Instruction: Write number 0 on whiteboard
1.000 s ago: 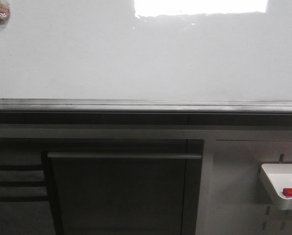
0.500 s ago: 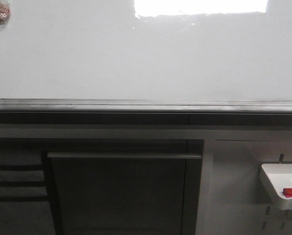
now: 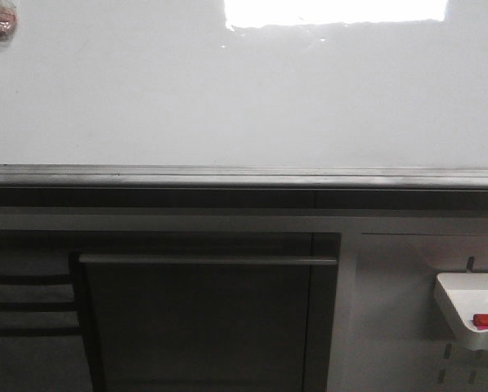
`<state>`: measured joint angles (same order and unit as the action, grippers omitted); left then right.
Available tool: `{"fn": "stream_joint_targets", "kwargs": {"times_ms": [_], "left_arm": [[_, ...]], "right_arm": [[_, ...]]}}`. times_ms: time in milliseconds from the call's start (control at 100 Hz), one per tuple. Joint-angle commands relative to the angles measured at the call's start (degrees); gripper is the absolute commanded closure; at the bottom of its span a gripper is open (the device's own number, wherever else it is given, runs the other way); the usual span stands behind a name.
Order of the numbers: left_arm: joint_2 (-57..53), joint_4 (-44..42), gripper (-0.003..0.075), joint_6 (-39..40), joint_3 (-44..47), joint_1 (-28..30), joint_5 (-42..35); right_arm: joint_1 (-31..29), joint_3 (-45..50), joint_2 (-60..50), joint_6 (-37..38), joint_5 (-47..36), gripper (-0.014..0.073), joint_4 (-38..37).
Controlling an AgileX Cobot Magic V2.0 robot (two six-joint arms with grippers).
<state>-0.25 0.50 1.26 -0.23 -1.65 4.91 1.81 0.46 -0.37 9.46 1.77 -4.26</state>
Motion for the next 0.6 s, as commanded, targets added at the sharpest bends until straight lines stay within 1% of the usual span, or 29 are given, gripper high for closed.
{"fn": "stream_joint_targets", "kwargs": {"times_ms": [0,120,220,310,360,470,590], "left_arm": [[-1.3,0.01,0.0741,0.55,1.36,-0.41,-5.59],[-1.3,0.01,0.0741,0.55,1.36,-0.41,-9.37],[-1.3,0.01,0.0741,0.55,1.24,-0.41,-15.14],[-1.3,0.01,0.0741,0.55,0.27,-0.41,-19.07],[-1.3,0.01,0.0741,0.55,-1.13,-0.41,-19.07],[-0.99,0.01,0.0741,0.55,-6.37,-0.41,-16.33],[2.15,0.39,0.0741,0.55,-14.86,-0.41,-10.84]], "right_arm": [[-0.41,0.84,-0.98,-0.28,-4.99,0.0666,-0.68],[-0.41,0.75,-0.98,-0.28,-8.16,0.0666,-0.91],[-0.41,0.18,-0.98,-0.28,-12.01,0.0666,-0.91],[-0.41,-2.09,-0.86,-0.28,-11.42,0.0666,-0.91],[-0.41,-4.56,-0.75,-0.28,-9.51,0.0666,-0.54],[-0.41,-10.48,-0.75,-0.28,-3.54,0.0666,-0.27],[-0.41,-18.28,1.05,-0.28,2.3,0.0666,-0.27]]}}
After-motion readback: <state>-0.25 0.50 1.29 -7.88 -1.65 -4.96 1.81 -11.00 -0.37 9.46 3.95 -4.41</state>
